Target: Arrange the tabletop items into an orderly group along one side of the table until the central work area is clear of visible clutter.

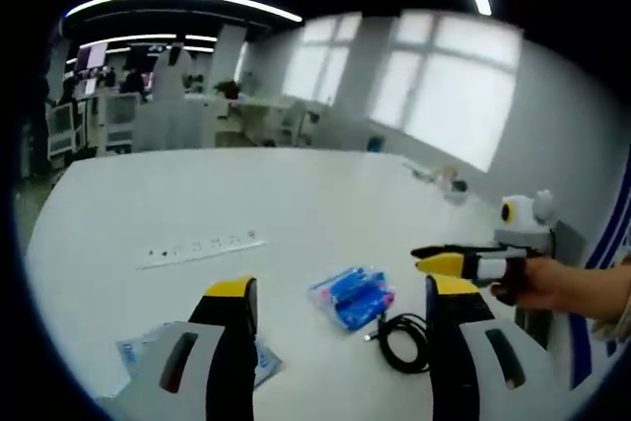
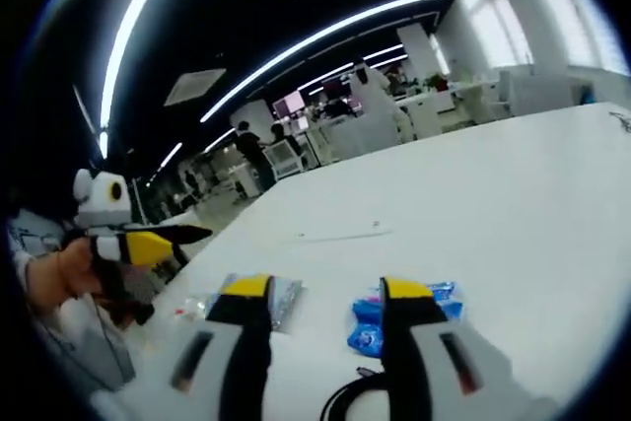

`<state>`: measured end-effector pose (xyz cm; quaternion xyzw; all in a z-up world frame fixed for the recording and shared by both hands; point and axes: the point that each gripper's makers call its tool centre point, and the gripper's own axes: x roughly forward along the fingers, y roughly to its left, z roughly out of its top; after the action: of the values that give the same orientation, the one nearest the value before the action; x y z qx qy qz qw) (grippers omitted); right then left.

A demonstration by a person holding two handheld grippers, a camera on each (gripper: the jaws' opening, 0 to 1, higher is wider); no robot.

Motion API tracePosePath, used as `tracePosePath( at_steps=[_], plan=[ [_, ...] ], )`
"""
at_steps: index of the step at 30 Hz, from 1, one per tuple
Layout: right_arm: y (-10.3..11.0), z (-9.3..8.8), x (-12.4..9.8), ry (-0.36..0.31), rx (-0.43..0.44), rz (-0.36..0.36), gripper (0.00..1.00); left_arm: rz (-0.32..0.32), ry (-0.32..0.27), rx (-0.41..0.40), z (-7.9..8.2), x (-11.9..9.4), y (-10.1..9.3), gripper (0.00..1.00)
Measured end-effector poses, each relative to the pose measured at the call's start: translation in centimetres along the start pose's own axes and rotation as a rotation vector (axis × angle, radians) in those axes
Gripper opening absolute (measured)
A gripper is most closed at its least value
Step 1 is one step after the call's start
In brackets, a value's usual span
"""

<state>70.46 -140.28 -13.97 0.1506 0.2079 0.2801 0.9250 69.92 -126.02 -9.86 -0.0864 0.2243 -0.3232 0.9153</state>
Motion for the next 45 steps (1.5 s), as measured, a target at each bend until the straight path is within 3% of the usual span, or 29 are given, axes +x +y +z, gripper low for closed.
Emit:
tracePosePath(
  at_steps=[12,23,31,45],
  plan=[
    [6.5,0.0,2.2,-0.001,-0.027,0.061,0.4,0.074,-0.053,-0.003,1.6,-8.0,5.0,0.65],
    [11.1,-0.8,4.9,0.016,-0.042,0.102,0.41,0.116,-0.05,-0.003,1.3,-12.6,8.7,0.65],
    [12.4,-1.7,6.1,0.038,-0.053,0.108,0.43,0.146,-0.025,0.002,0.5,-13.9,11.2,0.64],
    [10.8,-5.3,9.5,0.141,-0.065,0.09,0.45,0.18,0.033,-0.023,-1.7,-13.0,16.4,0.63]
  ],
)
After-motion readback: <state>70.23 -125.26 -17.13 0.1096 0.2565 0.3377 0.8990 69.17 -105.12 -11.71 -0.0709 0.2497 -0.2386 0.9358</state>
